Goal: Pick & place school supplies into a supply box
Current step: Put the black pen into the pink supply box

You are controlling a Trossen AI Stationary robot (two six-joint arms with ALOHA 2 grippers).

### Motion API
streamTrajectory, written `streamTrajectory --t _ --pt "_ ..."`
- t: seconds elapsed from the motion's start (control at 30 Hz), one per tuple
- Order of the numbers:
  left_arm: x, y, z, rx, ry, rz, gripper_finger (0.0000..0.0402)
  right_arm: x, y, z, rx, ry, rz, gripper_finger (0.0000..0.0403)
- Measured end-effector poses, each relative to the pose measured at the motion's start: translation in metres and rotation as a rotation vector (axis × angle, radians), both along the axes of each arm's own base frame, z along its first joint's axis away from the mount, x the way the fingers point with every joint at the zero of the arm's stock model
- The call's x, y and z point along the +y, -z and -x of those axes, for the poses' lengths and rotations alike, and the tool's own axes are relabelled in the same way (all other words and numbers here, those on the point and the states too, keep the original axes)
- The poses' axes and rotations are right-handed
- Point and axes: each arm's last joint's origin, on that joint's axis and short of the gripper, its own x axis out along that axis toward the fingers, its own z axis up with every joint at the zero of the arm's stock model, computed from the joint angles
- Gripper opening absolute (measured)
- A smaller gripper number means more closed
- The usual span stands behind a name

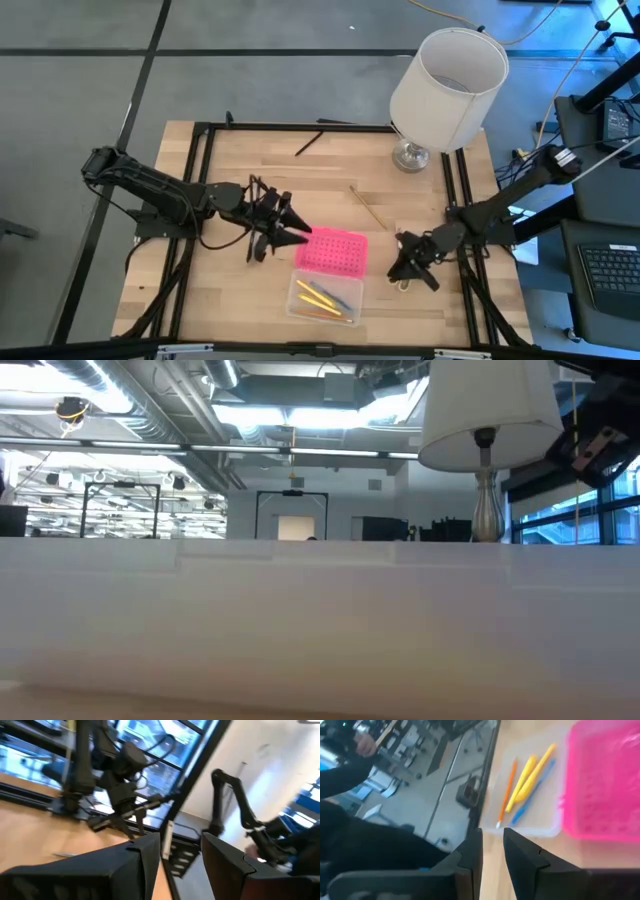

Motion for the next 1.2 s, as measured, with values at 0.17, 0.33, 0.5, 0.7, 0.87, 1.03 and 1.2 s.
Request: streamTrajectory --t 0.17,0.33,0.5,0.7,0.87,1.03,1.2 --pt "0.002 0.000 0.000 -0.003 -0.071 -0.016 0.0136 -0.010 0.001 0.011 -0.096 0.070 0.024 0.0083" --pt "0.004 0.000 -0.001 -0.014 -0.136 -0.079 0.0136 -0.016 0.002 0.017 -0.161 0.133 -0.007 0.0083" --pt "0.004 0.001 -0.001 -0.015 -0.151 -0.106 0.0136 -0.018 0.002 0.017 -0.183 0.193 -0.002 0.0083" --pt "0.004 0.001 -0.001 -0.017 -0.153 -0.116 0.0136 -0.020 0.002 0.016 -0.190 0.245 0.011 0.0083" --pt "0.005 0.001 -0.001 -0.028 -0.162 -0.175 0.0140 -0.024 0.002 0.014 -0.190 0.273 0.015 0.0083" --pt "0.004 0.001 -0.001 -0.033 -0.147 -0.193 0.0187 -0.027 0.003 0.013 -0.187 0.294 0.021 0.0083" --pt "0.003 0.000 -0.001 -0.046 -0.122 -0.231 0.0244 -0.029 0.003 0.011 -0.186 0.303 0.022 0.0083"
